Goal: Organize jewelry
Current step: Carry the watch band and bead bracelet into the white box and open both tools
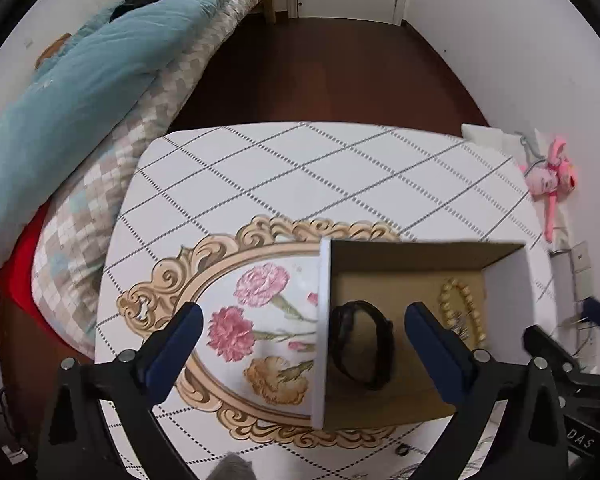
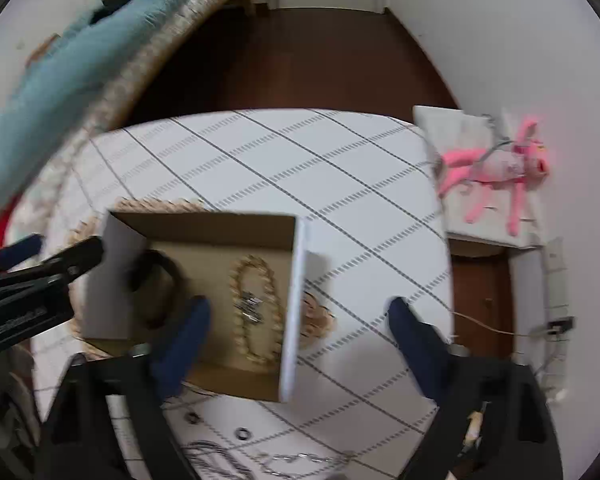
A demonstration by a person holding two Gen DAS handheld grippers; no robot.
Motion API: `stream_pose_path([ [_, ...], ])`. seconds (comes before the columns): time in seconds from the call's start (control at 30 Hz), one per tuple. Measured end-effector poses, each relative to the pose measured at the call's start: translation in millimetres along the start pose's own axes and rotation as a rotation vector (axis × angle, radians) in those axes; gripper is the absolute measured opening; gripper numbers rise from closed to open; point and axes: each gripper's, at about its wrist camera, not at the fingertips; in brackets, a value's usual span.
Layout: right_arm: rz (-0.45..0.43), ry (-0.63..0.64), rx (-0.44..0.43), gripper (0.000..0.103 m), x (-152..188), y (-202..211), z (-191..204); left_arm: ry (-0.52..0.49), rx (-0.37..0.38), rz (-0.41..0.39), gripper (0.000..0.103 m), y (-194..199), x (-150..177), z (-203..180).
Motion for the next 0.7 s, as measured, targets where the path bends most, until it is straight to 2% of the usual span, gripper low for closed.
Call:
stream_pose_path([
  [0.07, 0.0, 0.011, 0.058, 0.097, 8.5, -4.4, 1.8, -0.001, -0.01, 0.006, 0.103, -4.1, 7.1, -0.6],
  [0.2, 0.011, 0.007, 0.076, 0.101, 21.3, -9.7, 2.6, 0.004, -0.017, 0.016, 0.103, -8.4, 18.2, 1.3],
  [0.43, 0.013, -0.018, 0.055, 0.101, 33.6, -7.4, 2.4, 0.003, -0.016, -0.001, 0.103, -0.5, 31.9, -0.5],
  [0.7, -0.062, -0.043, 0.073, 0.101, 48.9, 19.7, 2.7, 0.022, -0.013, -0.049, 0.103, 31.0, 50.7, 2.2],
])
Point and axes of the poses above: each gripper's, at about its wrist camera, not at the fingertips, and y roughly against the way its jaws point, z to its left, x to its underside, and after that the axes turned 5 degrees about z, right-handed
